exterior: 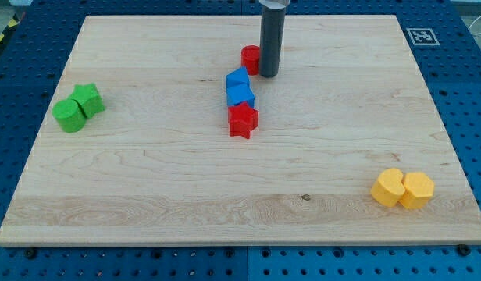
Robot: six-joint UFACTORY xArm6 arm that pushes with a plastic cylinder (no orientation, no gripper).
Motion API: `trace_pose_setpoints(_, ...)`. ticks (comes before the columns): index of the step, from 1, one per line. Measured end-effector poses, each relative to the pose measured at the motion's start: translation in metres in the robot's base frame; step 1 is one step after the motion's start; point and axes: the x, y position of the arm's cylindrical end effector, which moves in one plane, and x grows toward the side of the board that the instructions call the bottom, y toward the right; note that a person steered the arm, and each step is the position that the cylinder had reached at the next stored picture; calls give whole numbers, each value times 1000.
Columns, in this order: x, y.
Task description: Slide the red circle slightly to the left
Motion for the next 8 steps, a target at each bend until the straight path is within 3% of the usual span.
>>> trace_pose_setpoints(2,0,-16)
trace_pose_setpoints(5,-28,21)
trace_pose_setpoints(8,-37,-9)
